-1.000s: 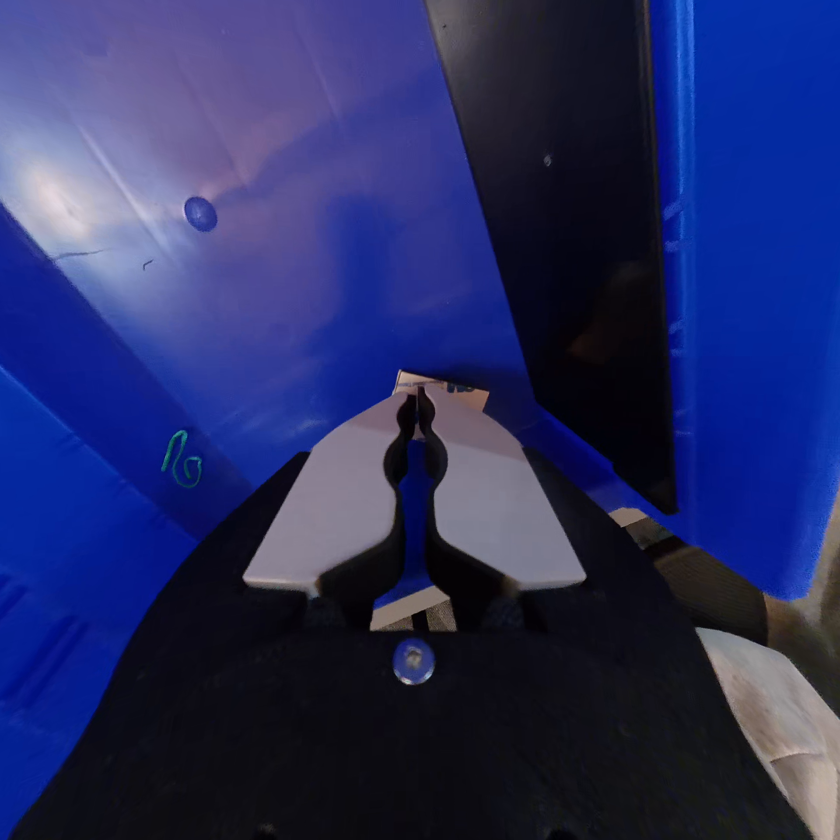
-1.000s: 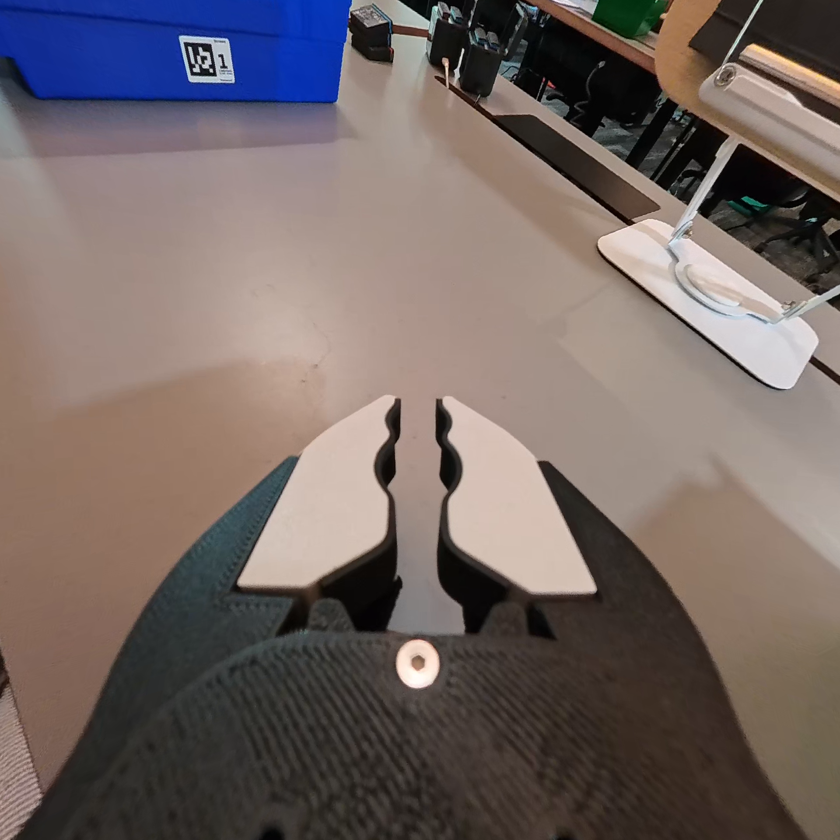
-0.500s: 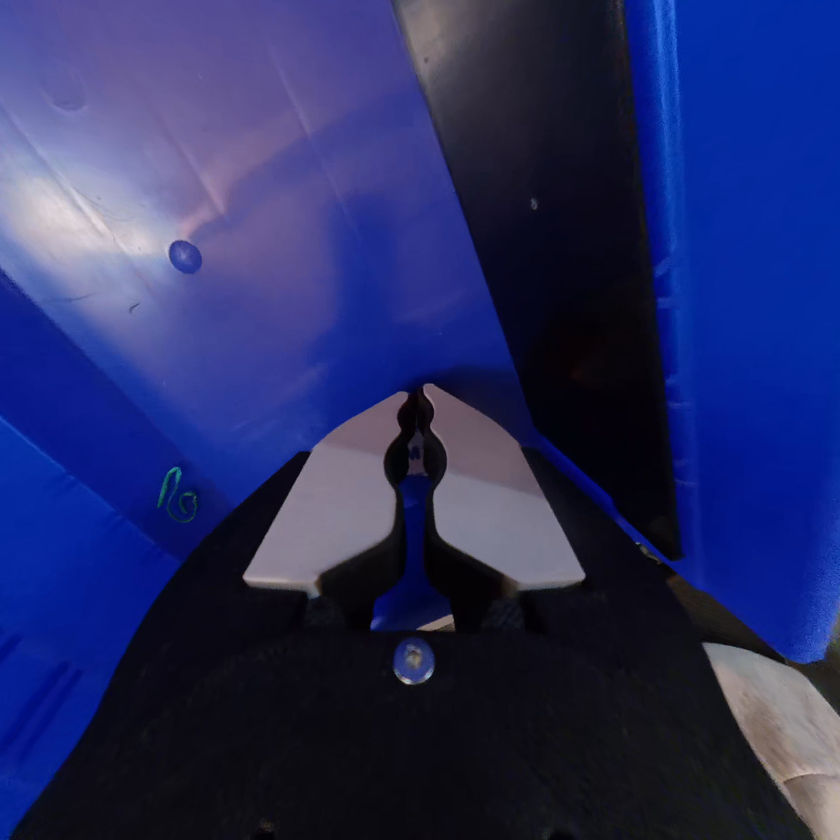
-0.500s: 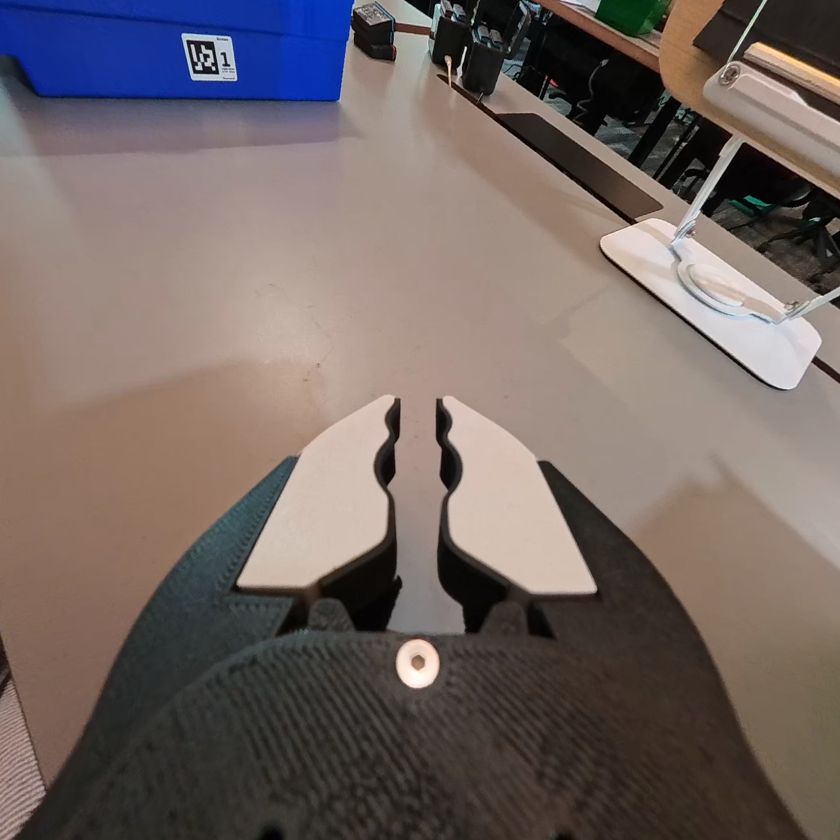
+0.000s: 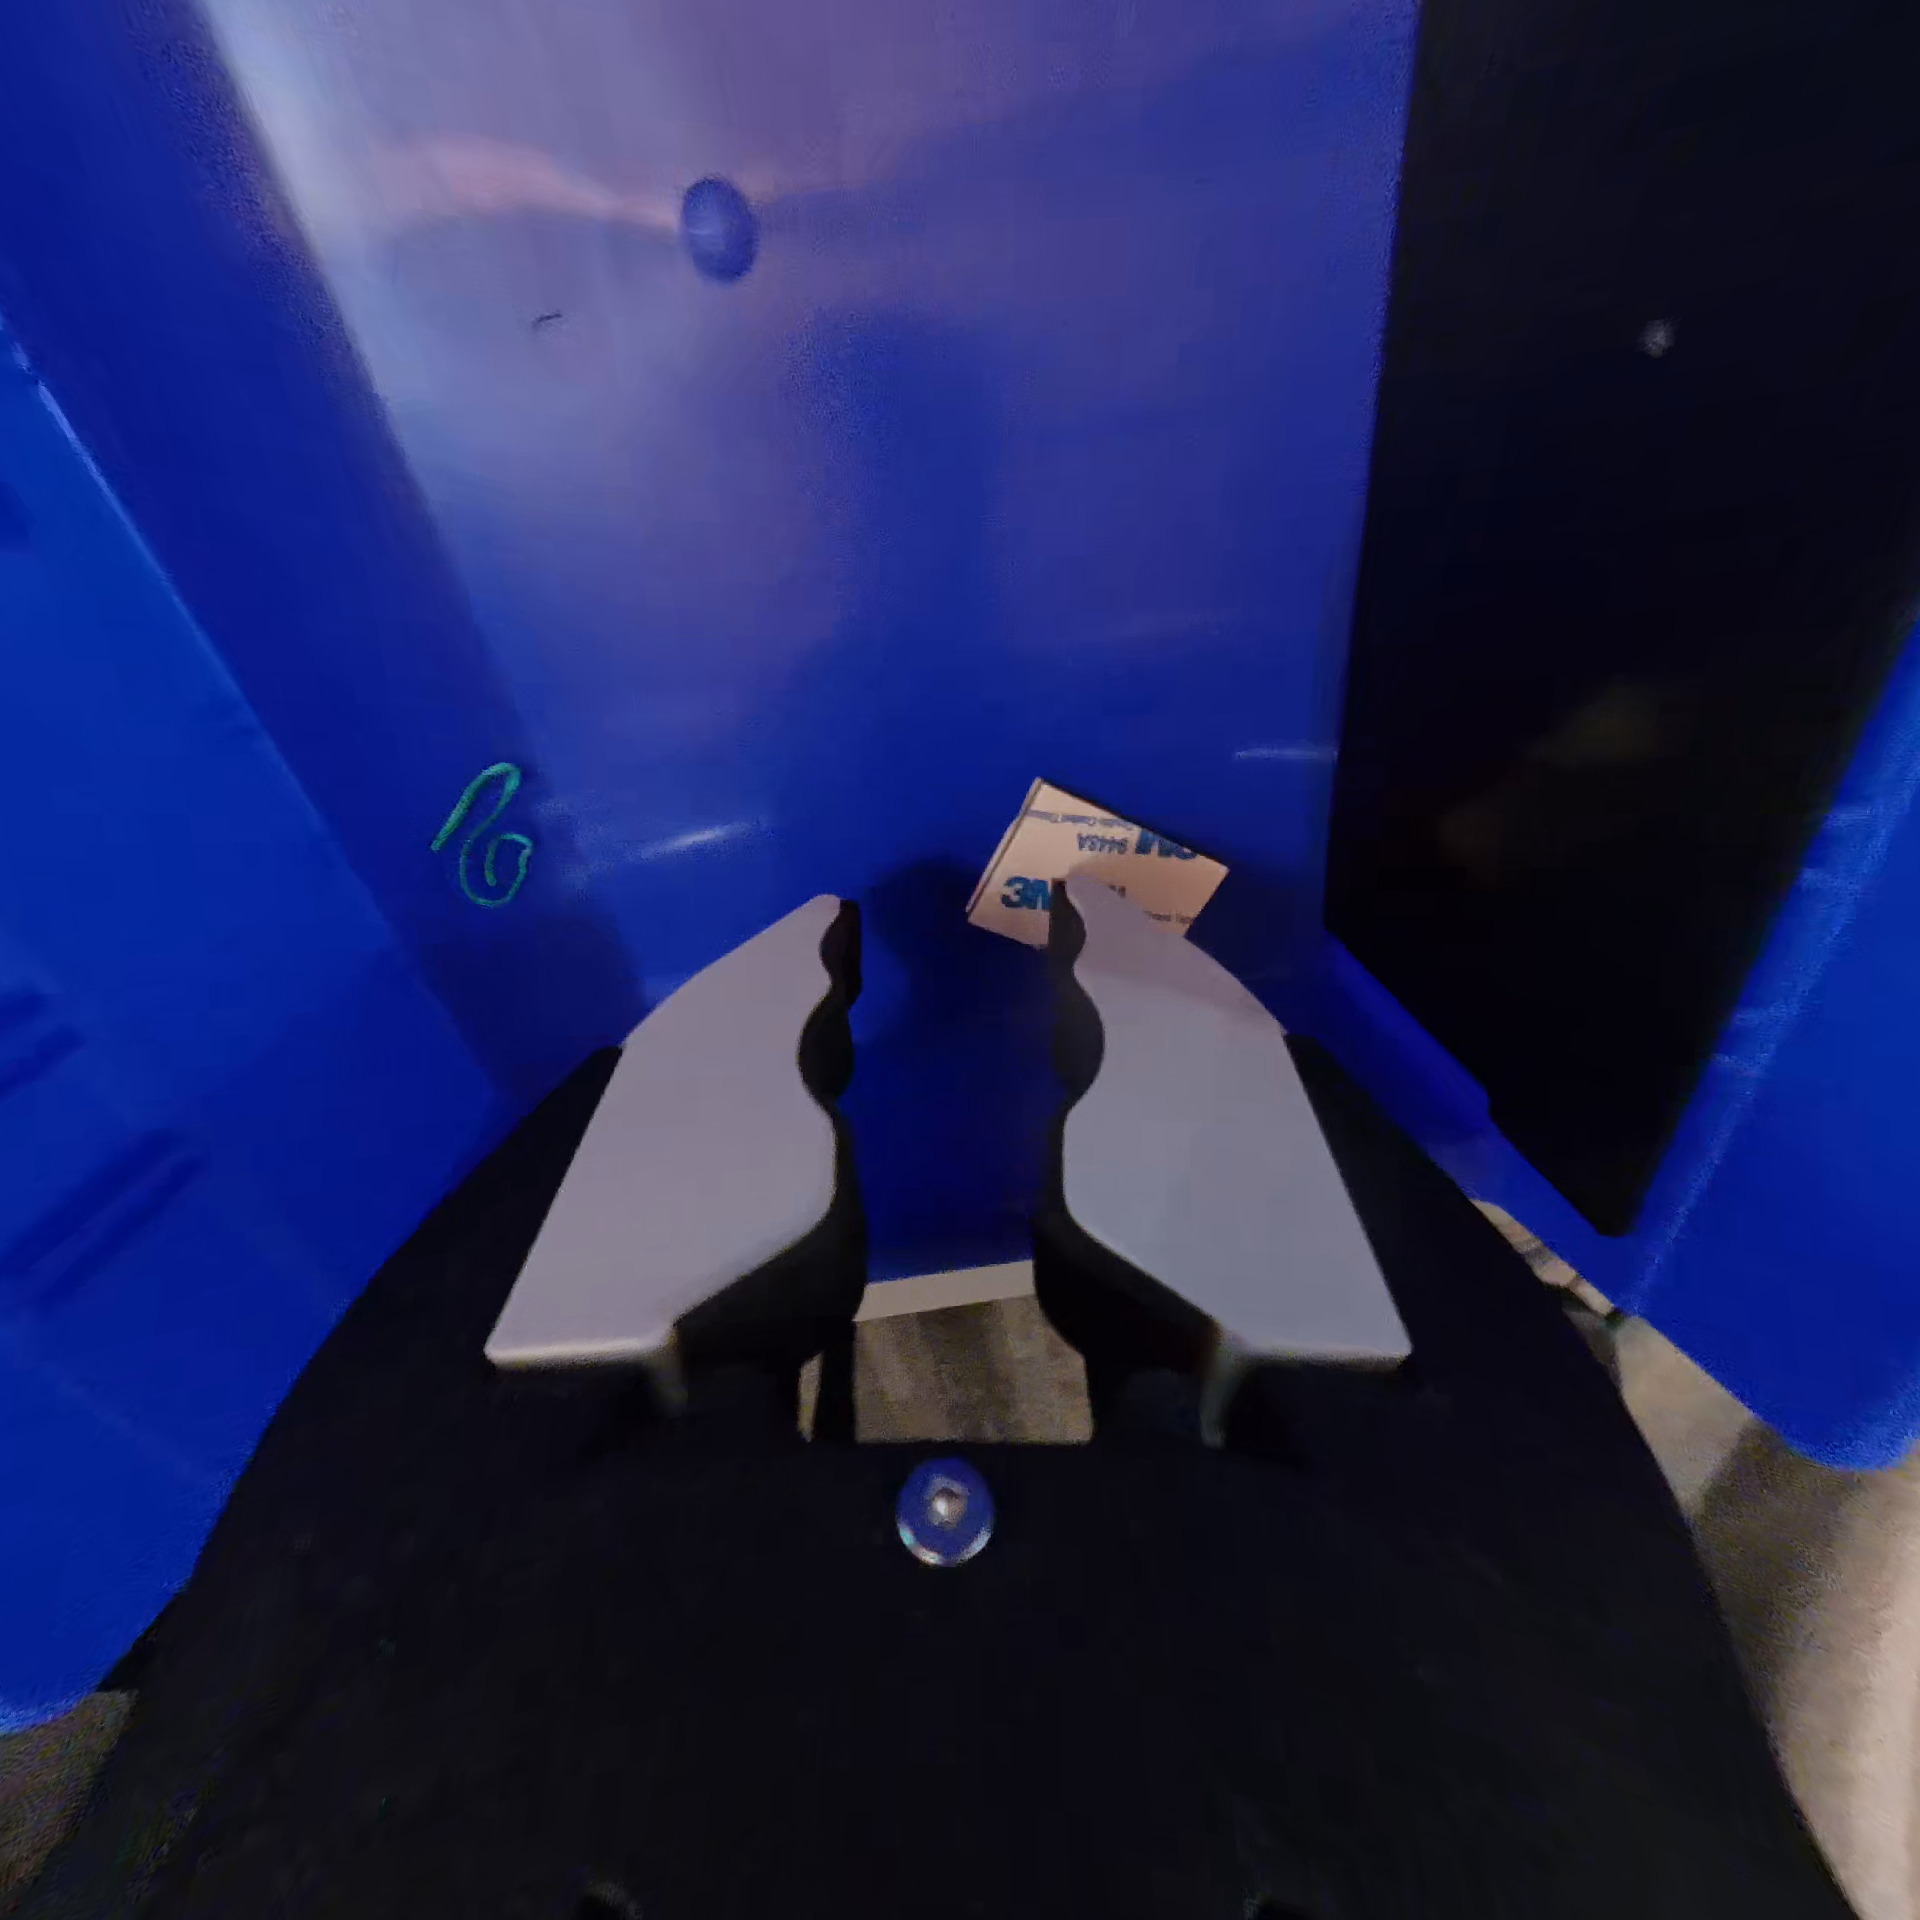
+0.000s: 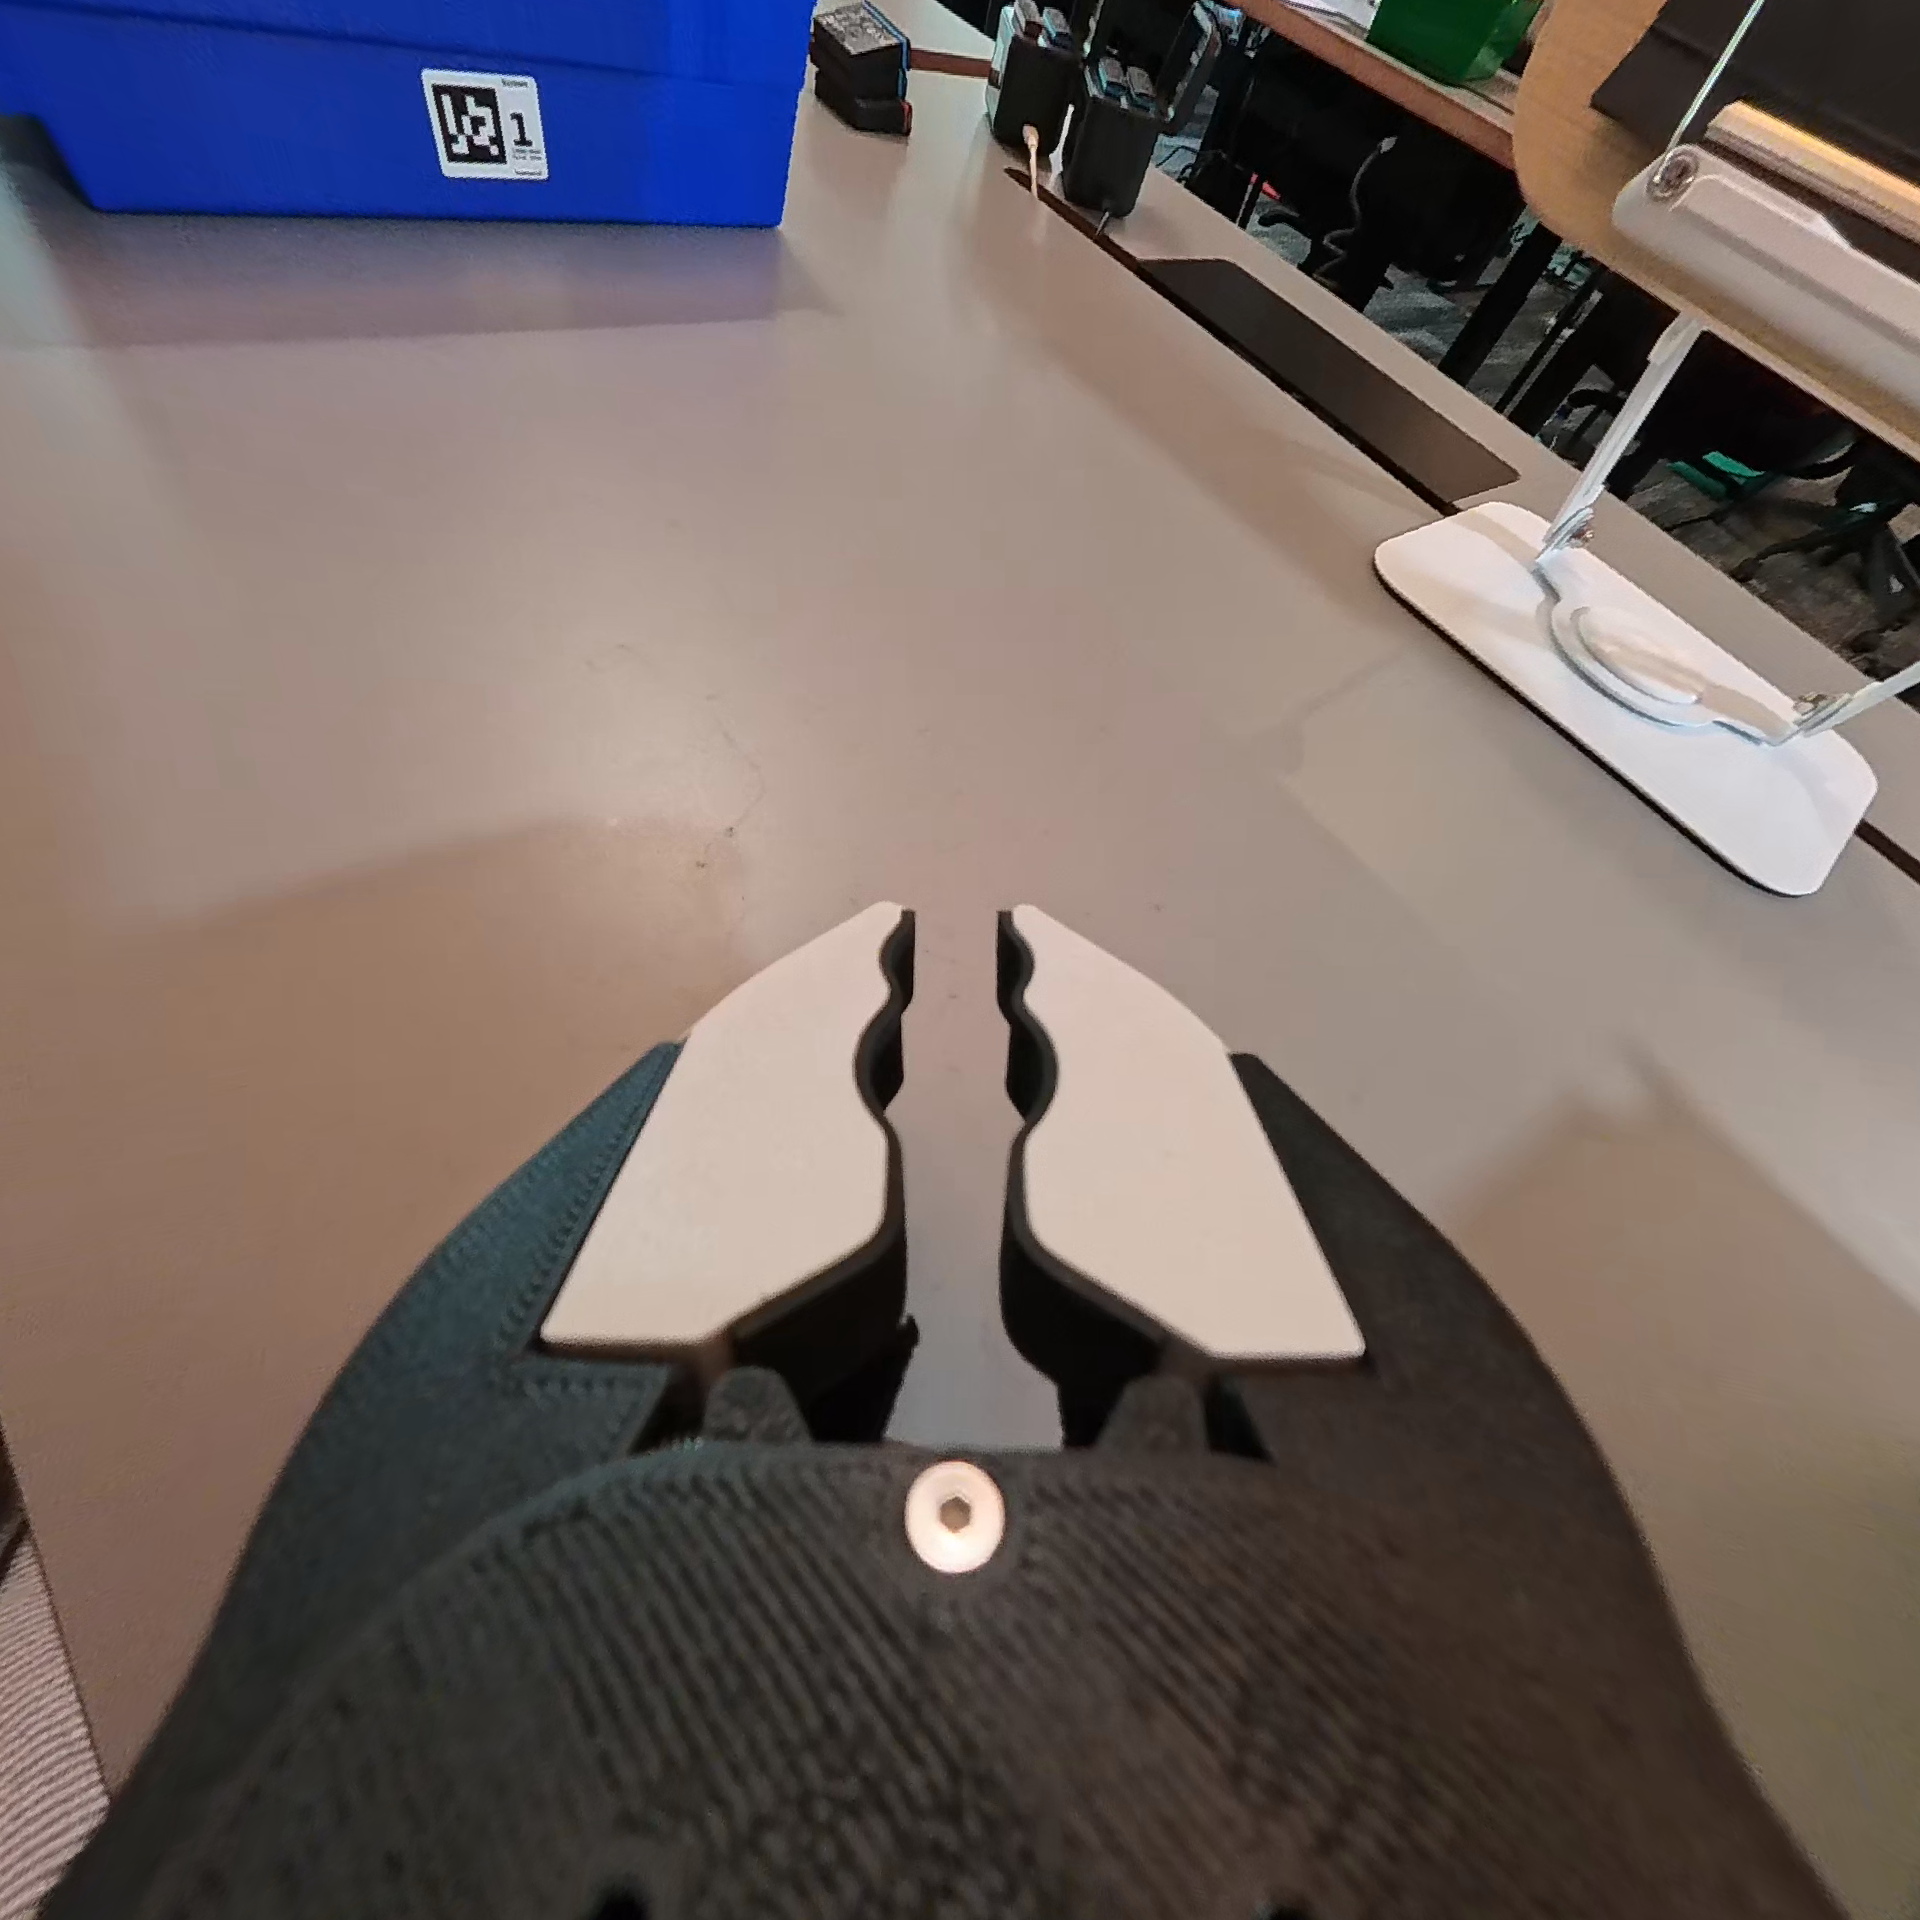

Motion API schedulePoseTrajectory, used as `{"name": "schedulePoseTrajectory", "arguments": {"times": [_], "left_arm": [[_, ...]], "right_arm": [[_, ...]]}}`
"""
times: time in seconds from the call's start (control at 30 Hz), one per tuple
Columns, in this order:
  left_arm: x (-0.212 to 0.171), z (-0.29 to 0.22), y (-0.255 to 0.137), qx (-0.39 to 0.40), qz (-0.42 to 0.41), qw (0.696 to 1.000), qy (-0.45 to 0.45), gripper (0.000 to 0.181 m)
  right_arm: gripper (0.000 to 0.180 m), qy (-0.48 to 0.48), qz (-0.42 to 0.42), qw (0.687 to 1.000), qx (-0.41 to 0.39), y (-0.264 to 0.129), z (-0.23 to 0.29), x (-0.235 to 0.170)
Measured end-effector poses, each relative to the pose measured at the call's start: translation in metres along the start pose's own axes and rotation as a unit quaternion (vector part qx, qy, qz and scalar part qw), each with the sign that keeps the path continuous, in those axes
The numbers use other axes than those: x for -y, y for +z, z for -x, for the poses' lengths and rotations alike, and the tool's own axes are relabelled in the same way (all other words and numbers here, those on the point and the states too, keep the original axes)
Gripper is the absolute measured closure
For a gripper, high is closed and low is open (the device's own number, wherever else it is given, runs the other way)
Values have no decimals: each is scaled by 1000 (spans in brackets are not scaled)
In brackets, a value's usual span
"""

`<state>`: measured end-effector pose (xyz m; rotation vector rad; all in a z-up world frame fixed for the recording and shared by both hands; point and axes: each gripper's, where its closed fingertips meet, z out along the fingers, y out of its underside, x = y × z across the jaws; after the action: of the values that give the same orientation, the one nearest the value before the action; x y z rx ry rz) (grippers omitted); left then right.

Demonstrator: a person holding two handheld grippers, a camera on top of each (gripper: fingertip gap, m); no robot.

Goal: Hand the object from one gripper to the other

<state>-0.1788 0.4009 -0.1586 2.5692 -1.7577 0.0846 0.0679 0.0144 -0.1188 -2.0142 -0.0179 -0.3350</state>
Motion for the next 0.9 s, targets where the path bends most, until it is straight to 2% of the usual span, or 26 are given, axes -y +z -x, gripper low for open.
{"name": "schedulePoseTrajectory", "arguments": {"times": [0.03,0.13,0.2,0.27,0.6,0.77,0.9], "left_arm": [[2,1,0,-5,-7,1000,-14,142],[11,1,1,-28,-30,998,-57,140],[10,1,1,-33,-29,997,-60,145],[9,-2,0,-39,-24,997,-57,153],[-1,-19,5,-32,30,999,7,152],[-5,-27,6,-37,33,997,65,123],[-7,-28,7,-34,38,995,81,114]], "right_arm": [[164,-1,1,1000,0,0,0,0],[164,-4,2,1000,0,0,1,0],[164,-5,2,1000,0,0,1,0],[164,-6,2,1000,1,1,2,0],[164,-11,4,1000,3,1,3,0],[164,-11,3,1000,3,1,3,0],[164,-11,3,1000,4,1,4,0]]}}
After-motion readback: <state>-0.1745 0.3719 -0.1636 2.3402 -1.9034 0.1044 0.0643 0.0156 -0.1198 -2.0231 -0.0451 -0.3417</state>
